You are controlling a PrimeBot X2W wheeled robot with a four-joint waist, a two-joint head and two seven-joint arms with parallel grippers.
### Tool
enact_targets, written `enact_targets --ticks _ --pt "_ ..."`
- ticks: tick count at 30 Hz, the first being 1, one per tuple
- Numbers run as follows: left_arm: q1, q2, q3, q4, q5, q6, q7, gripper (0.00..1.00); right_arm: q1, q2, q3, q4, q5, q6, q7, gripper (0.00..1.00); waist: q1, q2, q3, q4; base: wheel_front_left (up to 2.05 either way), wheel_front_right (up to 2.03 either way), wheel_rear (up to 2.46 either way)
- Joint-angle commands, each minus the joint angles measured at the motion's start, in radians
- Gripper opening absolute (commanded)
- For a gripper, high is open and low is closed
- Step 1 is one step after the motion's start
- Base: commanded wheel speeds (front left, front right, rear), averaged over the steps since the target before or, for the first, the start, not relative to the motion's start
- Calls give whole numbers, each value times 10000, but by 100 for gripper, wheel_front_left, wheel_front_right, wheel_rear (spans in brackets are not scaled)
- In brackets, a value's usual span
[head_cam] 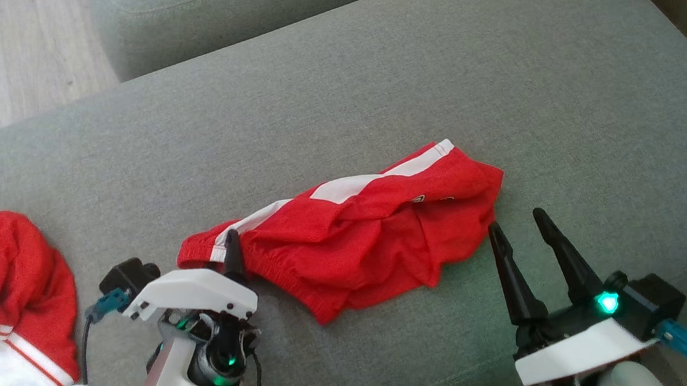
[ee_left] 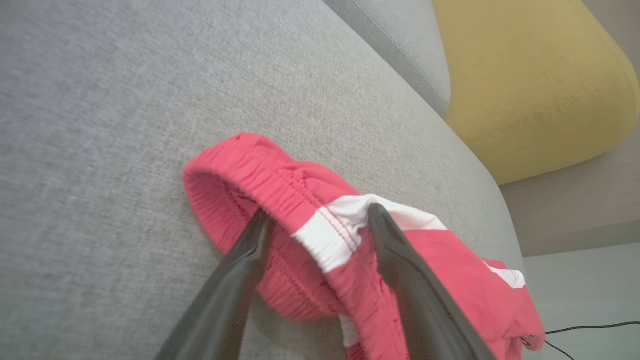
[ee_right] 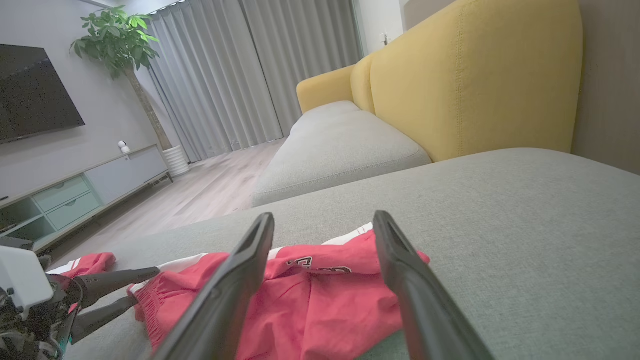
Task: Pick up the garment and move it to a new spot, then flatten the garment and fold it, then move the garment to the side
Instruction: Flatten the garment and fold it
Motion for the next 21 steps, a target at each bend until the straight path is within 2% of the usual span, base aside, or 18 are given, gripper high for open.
enact_targets --ticks 1,2,3,4,5,9,14,21 --pt "-483 86 284 -192 -100 -80 -42 100 -491 -41 234 -351 63 77 -92 100 0 0 24 -41 0 0 0" --pt "-517 86 265 -139 -122 -155 -47 91 -492 -41 216 -354 67 77 -92 100 0 0 33 -57 0 0 0" --pt "-551 86 264 -112 -139 -244 -106 69 -483 -41 200 -356 64 77 -92 100 0 0 38 -69 0 0 0" --pt "-585 86 246 -95 -169 -339 -124 38 -474 -41 189 -357 61 77 -92 100 0 0 39 -78 0 0 0" --pt "-624 85 211 -84 -178 -418 -141 0 -464 -41 181 -355 60 77 -92 100 0 0 37 -85 0 0 0" --pt "-821 85 146 -150 -120 -584 -371 0 -456 -41 197 -329 66 77 -92 100 0 0 17 -137 0 0 0" --pt "-1364 85 151 -518 -134 -561 -390 0 -514 -41 258 -307 96 77 -92 100 0 0 -19 -259 0 0 0" --pt "-3522 119 95 -597 187 -320 -161 0 -573 -41 476 -232 214 77 -92 100 0 0 -63 -724 0 0 0"
